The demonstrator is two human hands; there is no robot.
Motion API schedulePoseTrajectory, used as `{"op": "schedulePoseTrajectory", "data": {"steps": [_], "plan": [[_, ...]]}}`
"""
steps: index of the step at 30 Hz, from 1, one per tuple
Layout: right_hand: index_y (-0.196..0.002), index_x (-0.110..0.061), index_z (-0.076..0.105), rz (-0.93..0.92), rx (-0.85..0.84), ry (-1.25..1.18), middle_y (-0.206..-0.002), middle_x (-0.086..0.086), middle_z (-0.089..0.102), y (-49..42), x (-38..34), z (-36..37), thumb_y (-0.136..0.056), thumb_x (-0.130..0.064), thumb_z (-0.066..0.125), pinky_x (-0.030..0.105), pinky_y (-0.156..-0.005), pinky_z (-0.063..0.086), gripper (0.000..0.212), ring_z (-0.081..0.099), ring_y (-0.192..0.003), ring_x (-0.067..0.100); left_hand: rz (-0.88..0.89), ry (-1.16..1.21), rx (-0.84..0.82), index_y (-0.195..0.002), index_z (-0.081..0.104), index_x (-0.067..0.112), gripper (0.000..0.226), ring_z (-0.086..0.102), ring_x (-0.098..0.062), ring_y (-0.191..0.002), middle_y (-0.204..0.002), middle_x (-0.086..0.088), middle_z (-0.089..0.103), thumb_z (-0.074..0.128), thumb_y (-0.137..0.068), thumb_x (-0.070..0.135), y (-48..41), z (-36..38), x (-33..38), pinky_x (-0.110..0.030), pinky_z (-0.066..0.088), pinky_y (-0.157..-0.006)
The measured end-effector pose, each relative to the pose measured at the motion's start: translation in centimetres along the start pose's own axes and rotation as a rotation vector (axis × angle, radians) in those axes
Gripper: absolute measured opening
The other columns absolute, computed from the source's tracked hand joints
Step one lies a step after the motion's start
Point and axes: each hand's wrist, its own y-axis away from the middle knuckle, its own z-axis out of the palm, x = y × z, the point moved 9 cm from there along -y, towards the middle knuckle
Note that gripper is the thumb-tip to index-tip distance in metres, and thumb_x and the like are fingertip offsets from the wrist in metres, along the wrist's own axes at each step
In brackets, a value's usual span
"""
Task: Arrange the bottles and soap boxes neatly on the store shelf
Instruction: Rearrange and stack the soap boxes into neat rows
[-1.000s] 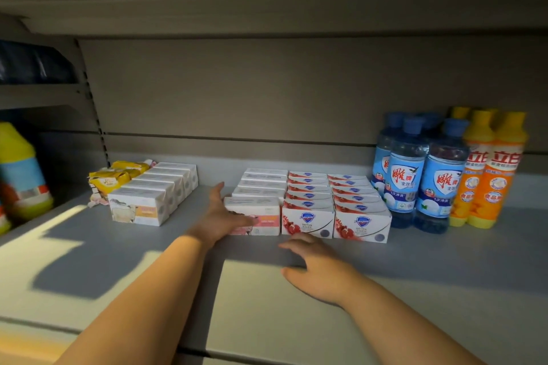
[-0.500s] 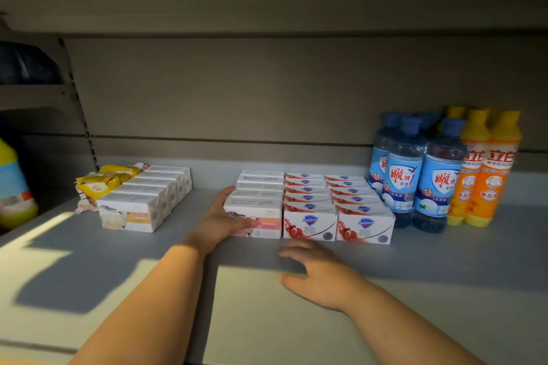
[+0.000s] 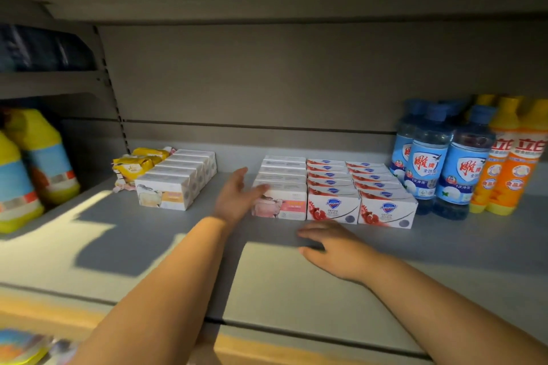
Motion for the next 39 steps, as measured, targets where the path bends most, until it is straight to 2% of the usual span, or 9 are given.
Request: {"op": "schedulePoseTrajectory", "data": {"steps": [3, 6, 10, 13, 22, 26, 30, 33, 39], "plan": [[-0.132, -0.027, 0.052, -0.014, -0.008, -0.058, -0.140, -0.008, 0.047, -2.0, -2.2, 1.0, -0.091, -0.036, 0.050, 0.017, -0.101, 0.027, 0.042, 0.043, -0.125, 0.009, 0.212, -0.214, 0.398, -0.102, 0.064, 0.016, 0.017, 0.056, -0.017, -0.091, -0.106, -0.003, 0.061, 0.060, -0.086, 0.014, 1.1, -6.1, 2.9, -0.034, 0.046, -0.090], [-0.128, -0.025, 0.056, 0.008, 0.033, -0.132, -0.138, -0.009, 0.049, -3.4, -3.4, 1.6, -0.090, -0.030, 0.054, 0.013, -0.099, 0.025, 0.039, 0.045, -0.123, 0.007, 0.293, -0.514, 0.599, -0.110, 0.062, 0.006, 0.032, 0.048, -0.035, -0.110, -0.120, -0.018, 0.053, 0.065, -0.080, 0.018, 1.7, -10.1, 3.5, -0.038, 0.036, -0.093], [-0.127, -0.026, 0.057, 0.018, 0.055, -0.146, -0.137, -0.011, 0.050, -3.7, -2.7, 1.9, -0.091, -0.032, 0.055, 0.009, -0.096, 0.022, 0.037, 0.043, -0.123, 0.003, -0.040, -1.029, 0.366, -0.148, 0.015, 0.018, 0.091, -0.004, -0.034, -0.145, -0.157, -0.015, 0.001, 0.064, -0.078, 0.052, -0.8, -12.4, -1.3, -0.049, 0.003, -0.115], [-0.126, -0.029, 0.057, 0.032, 0.070, -0.150, -0.136, -0.015, 0.051, -3.7, -2.3, 2.1, -0.089, -0.036, 0.057, 0.008, -0.096, 0.022, 0.038, 0.043, -0.121, -0.001, -0.030, -1.225, 0.219, -0.150, 0.006, 0.026, 0.096, -0.021, -0.029, -0.144, -0.160, -0.005, -0.009, 0.058, -0.078, 0.060, -1.9, -13.1, -3.3, -0.053, -0.008, -0.114], [-0.125, -0.033, 0.057, 0.045, 0.060, -0.176, -0.134, -0.018, 0.051, -3.7, -2.1, 1.9, -0.089, -0.038, 0.058, 0.010, -0.095, 0.024, 0.037, 0.042, -0.117, -0.005, 0.078, -1.155, 0.303, -0.134, 0.037, 0.029, 0.061, 0.023, -0.027, -0.133, -0.140, -0.001, 0.035, 0.064, -0.080, 0.024, -1.6, -13.7, -2.2, -0.046, 0.025, -0.103], [-0.125, -0.032, 0.058, 0.050, 0.060, -0.187, -0.134, -0.018, 0.051, -3.6, -2.2, 1.8, -0.089, -0.037, 0.058, 0.009, -0.096, 0.024, 0.036, 0.041, -0.117, -0.006, 0.103, -1.214, 0.371, -0.122, 0.049, 0.029, 0.050, 0.025, -0.028, -0.116, -0.125, -0.001, 0.039, 0.064, -0.075, 0.022, -1.2, -14.1, -1.2, -0.042, 0.021, -0.094], [-0.125, -0.031, 0.058, 0.051, 0.054, -0.194, -0.133, -0.017, 0.052, -3.6, -2.2, 1.9, -0.089, -0.037, 0.058, 0.010, -0.095, 0.026, 0.036, 0.043, -0.116, -0.006, 0.157, -1.239, 0.303, -0.116, 0.049, 0.028, 0.042, 0.024, -0.029, -0.130, -0.124, -0.002, 0.048, 0.057, -0.077, 0.016, -0.7, -11.9, -0.8, -0.056, 0.000, -0.111], [-0.124, -0.032, 0.058, 0.057, 0.058, -0.212, -0.132, -0.019, 0.053, -3.6, -2.1, 1.9, -0.089, -0.037, 0.059, 0.009, -0.093, 0.027, 0.036, 0.043, -0.111, -0.009, 0.254, -1.202, 0.230, -0.111, 0.047, 0.024, 0.036, 0.046, -0.029, -0.118, -0.110, -0.004, 0.061, 0.054, -0.076, 0.016, -0.2, -9.8, 0.2, -0.046, 0.021, -0.109], [-0.127, -0.035, 0.054, 0.071, 0.062, -0.214, -0.134, -0.014, 0.050, -3.4, -2.1, 1.8, -0.088, -0.038, 0.059, 0.015, -0.093, 0.031, 0.039, 0.045, -0.117, 0.001, 0.317, -0.348, 0.237, -0.091, 0.047, 0.039, 0.032, 0.057, -0.017, -0.088, -0.093, 0.011, 0.059, 0.075, -0.076, 0.036, 2.7, -8.7, 3.2, -0.029, 0.046, -0.074]]}}
